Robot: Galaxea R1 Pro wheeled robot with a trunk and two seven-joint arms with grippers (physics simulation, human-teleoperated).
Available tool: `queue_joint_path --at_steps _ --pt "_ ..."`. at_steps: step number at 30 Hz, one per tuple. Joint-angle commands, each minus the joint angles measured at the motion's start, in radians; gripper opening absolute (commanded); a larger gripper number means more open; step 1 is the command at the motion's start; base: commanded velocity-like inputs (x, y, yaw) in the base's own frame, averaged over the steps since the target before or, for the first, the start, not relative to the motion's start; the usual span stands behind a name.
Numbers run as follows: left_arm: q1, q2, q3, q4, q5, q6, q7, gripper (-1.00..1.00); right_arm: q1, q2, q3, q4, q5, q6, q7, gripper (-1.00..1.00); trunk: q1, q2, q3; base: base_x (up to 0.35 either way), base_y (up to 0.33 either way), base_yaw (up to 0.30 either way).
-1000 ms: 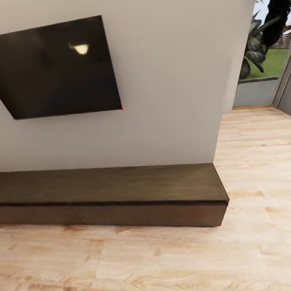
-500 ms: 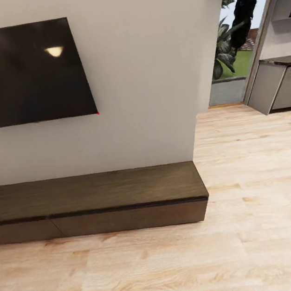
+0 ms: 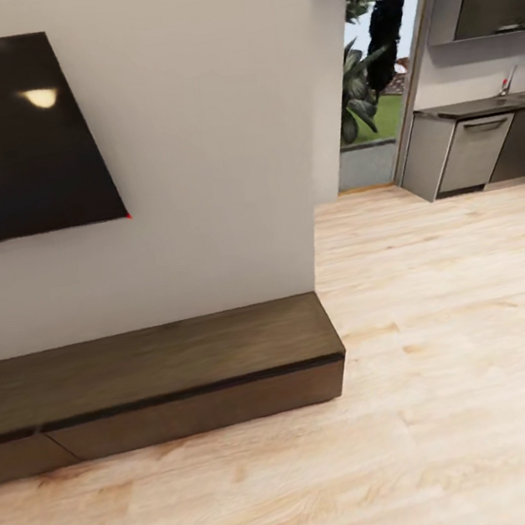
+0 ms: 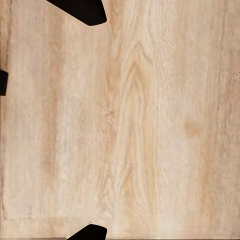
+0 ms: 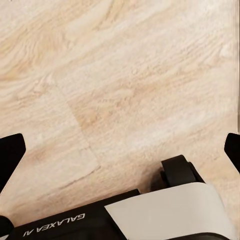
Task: Place each of the two pumpkins and all three candles from the living room inside a cabinet in the living room (use any cabinet), then make sure every cabinet is closed, and position the cauldron so it is next to a table in the living room.
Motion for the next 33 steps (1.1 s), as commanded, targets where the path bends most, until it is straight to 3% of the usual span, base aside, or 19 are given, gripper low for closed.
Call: queue_joint_path --at_steps 1,33 --pt "0.000 0.000 -0.009 0.000 0.006 -0.004 0.008 1.00 0.000 0.001 0.002 -0.001 -0.010 0.001 -0.003 1.00 0.000 0.000 -0.001 0.028 0.006 -0.278" --pt "0.000 0.000 -0.007 0.000 0.006 -0.003 0.008 1.00 0.000 0.010 0.004 -0.009 -0.013 0.002 -0.005 1.00 0.000 0.000 -0.016 0.001 0.000 -0.263"
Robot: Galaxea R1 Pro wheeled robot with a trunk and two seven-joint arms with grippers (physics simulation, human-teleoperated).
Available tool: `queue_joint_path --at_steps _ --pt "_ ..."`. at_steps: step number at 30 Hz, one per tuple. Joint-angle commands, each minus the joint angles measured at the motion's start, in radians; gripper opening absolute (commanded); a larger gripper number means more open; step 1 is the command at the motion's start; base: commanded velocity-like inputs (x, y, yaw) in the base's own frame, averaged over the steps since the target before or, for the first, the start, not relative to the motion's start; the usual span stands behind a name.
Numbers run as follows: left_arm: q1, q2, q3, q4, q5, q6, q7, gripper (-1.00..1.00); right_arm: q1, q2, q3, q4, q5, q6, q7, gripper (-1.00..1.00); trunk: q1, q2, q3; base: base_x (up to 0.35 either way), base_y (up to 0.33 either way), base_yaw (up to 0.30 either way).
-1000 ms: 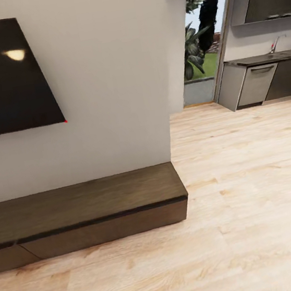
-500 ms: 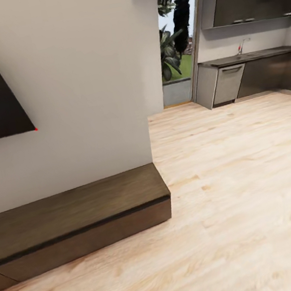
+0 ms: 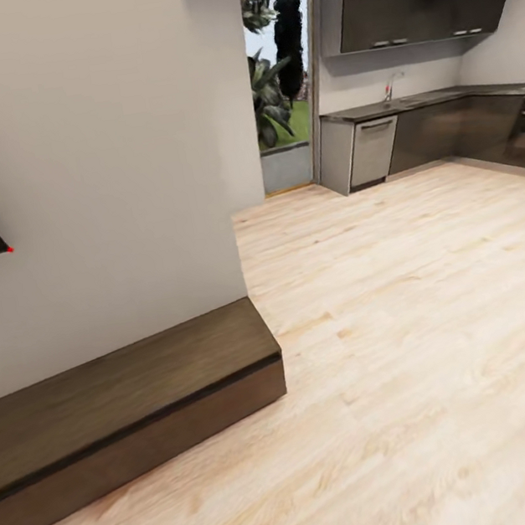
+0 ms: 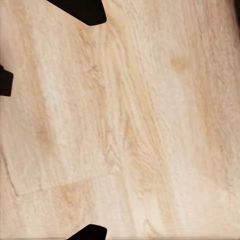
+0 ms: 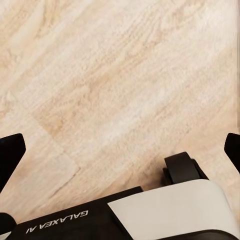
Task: Place each of the two pumpkins and all three candles from the living room inside a cabinet in the living room (use any cabinet), then make sure every cabinet is closed, and position the cauldron so it is next to a table in the living room.
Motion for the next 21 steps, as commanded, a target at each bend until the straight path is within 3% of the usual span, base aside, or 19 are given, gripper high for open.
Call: queue_joint_path --at_steps 1,21 --pt "-0.001 0.001 -0.008 0.000 0.006 -0.004 0.008 1.00 0.000 0.000 0.002 -0.001 -0.011 0.001 -0.003 1.00 0.000 0.000 -0.001 0.000 0.000 -0.151" --pt "-0.001 0.001 -0.009 0.000 0.006 -0.004 0.008 1.00 0.000 0.000 0.002 -0.001 -0.011 0.001 -0.003 1.00 0.000 0.000 -0.002 0.000 0.000 0.001"
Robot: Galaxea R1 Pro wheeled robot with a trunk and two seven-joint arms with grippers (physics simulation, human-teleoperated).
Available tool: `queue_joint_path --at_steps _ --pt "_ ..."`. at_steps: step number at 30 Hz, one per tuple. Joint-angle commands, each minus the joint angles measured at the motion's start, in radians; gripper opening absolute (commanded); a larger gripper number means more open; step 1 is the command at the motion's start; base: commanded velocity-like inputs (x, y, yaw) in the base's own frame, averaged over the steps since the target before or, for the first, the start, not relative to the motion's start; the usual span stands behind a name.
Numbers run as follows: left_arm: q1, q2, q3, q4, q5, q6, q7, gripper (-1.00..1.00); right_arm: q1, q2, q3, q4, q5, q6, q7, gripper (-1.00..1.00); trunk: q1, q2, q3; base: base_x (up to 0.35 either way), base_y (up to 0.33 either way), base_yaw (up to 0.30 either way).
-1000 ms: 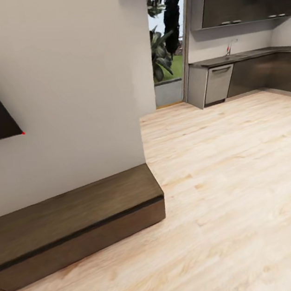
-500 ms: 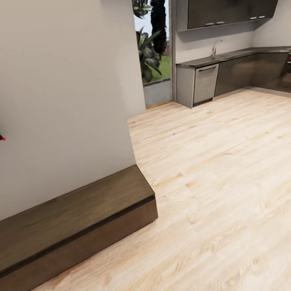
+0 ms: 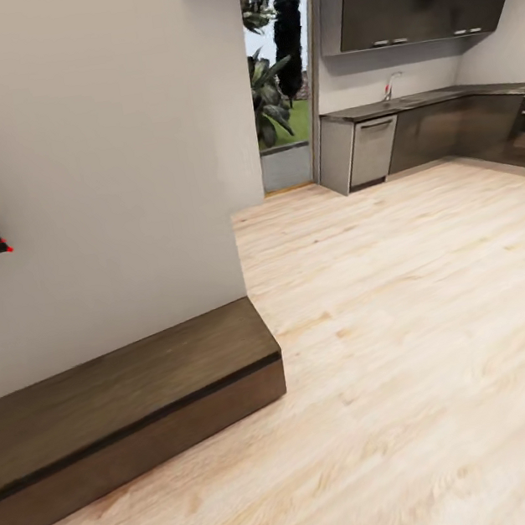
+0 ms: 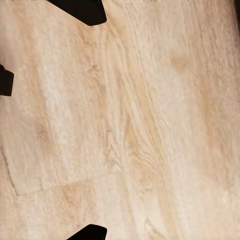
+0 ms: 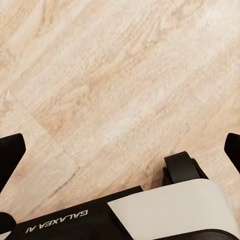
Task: Place each of the two pumpkins and all three candles from the living room inside a cabinet in the living room (use any cabinet), then make sure every cabinet is closed, and position the cauldron so it is next to a table in the living room.
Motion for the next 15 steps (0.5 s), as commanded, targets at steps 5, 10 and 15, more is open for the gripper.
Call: queue_joint_path --at_steps 5,10,15 --pt "-0.001 0.001 -0.008 0.001 0.006 -0.004 0.008 1.00 0.000 0.000 0.002 -0.001 -0.011 0.001 -0.003 1.00 0.000 0.000 -0.001 0.000 0.000 0.240" --pt "-0.001 0.001 -0.008 0.001 0.006 -0.004 0.008 1.00 0.000 0.000 0.002 -0.001 -0.011 0.001 -0.003 1.00 0.000 0.000 -0.001 -0.059 0.000 0.285" --pt "-0.001 0.001 -0.008 0.001 0.006 -0.004 0.008 1.00 0.000 0.000 0.002 -0.001 -0.011 0.001 -0.003 1.00 0.000 0.000 -0.001 -0.069 0.000 0.289"
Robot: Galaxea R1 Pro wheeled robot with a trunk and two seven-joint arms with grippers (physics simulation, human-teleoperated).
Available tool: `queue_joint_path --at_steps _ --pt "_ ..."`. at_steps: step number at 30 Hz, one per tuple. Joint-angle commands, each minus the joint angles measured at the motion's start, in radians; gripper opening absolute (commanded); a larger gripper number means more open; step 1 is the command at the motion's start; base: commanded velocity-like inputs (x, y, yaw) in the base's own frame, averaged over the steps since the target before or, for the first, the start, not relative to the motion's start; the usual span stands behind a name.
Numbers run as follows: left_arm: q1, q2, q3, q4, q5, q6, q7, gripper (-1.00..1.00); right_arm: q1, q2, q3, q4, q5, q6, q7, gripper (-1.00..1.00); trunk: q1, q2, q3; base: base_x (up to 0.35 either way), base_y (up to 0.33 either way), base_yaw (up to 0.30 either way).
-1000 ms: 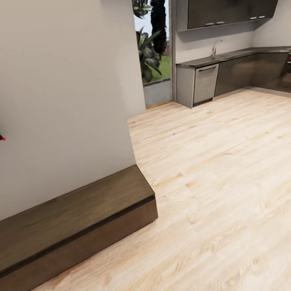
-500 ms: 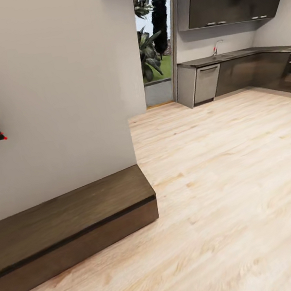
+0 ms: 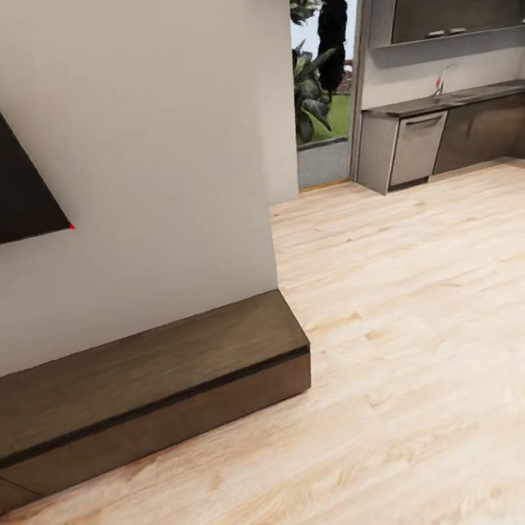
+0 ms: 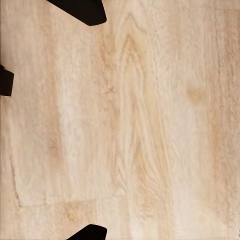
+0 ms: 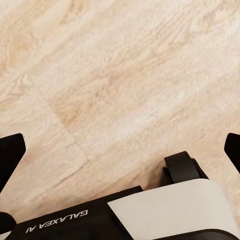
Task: Place each of the two pumpkins and all three candles from the living room inside a cabinet in the living room (use any cabinet), then make sure every cabinet is closed, and position the cauldron so it is next to a table in the living room.
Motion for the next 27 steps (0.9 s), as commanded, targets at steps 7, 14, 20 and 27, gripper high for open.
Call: queue_joint_path --at_steps 7,14,20,27 --pt "-0.001 0.001 -0.010 0.001 0.004 -0.004 0.008 1.00 0.000 -0.001 0.001 0.001 -0.011 0.001 -0.003 1.00 0.000 0.000 -0.001 0.145 0.000 0.289" --pt "-0.001 0.001 -0.010 0.001 0.004 -0.004 0.009 1.00 0.000 -0.001 0.001 0.005 -0.011 0.001 -0.003 1.00 0.000 0.000 -0.001 0.096 0.000 0.289" --pt "-0.001 0.001 -0.010 0.001 0.004 -0.004 0.012 1.00 0.000 -0.002 0.001 0.007 -0.008 0.000 -0.002 1.00 0.000 0.000 -0.001 0.108 -0.006 0.289" --pt "-0.001 0.001 -0.010 0.001 0.004 -0.003 0.014 1.00 0.000 -0.002 0.001 0.008 -0.008 0.001 -0.002 1.00 0.000 0.000 -0.001 0.111 -0.064 0.289"
